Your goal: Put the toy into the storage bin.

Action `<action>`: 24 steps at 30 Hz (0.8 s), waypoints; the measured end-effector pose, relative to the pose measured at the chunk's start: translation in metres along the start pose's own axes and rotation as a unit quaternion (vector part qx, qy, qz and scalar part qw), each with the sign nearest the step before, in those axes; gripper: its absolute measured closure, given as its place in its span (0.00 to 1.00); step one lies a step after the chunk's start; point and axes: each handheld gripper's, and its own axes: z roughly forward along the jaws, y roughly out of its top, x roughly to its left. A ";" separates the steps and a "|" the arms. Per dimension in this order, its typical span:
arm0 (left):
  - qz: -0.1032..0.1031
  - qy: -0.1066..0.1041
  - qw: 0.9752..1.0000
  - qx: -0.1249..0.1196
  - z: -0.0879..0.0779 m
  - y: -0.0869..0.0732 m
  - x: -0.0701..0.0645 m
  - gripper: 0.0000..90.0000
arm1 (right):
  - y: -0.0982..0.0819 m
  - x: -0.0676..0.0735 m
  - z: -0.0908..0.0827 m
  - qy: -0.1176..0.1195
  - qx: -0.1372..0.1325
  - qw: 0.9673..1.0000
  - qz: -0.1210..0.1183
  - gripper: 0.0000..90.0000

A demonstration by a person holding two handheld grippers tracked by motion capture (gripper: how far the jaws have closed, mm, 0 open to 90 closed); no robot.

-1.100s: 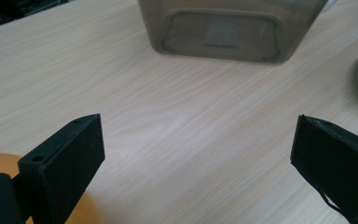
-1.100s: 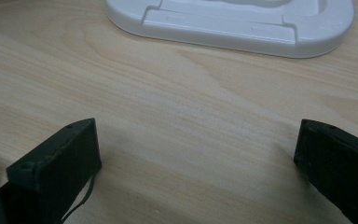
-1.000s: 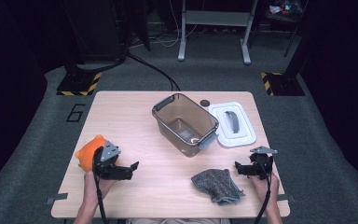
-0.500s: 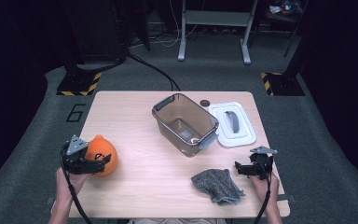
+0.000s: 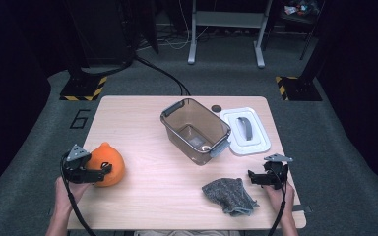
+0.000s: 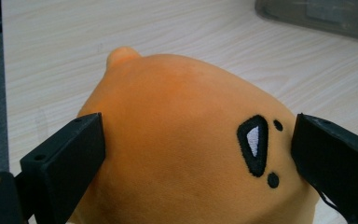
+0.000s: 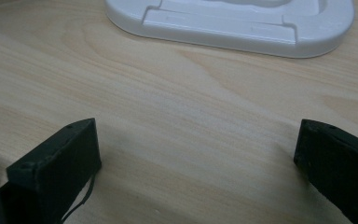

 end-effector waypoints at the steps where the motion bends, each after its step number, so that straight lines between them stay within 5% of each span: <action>1: -0.001 0.000 1.000 0.001 0.002 -0.001 0.000 0.04 | 0.000 0.000 0.000 0.000 0.000 1.000 0.000 0.00; 10: 0.020 0.008 1.000 0.019 0.014 -0.003 -0.009 0.08 | 0.000 0.000 0.000 0.000 0.000 1.000 0.000 0.00; 24: 0.049 0.046 0.998 0.022 0.018 -0.003 -0.023 0.45 | 0.000 0.000 0.000 -0.001 0.000 1.000 0.001 0.00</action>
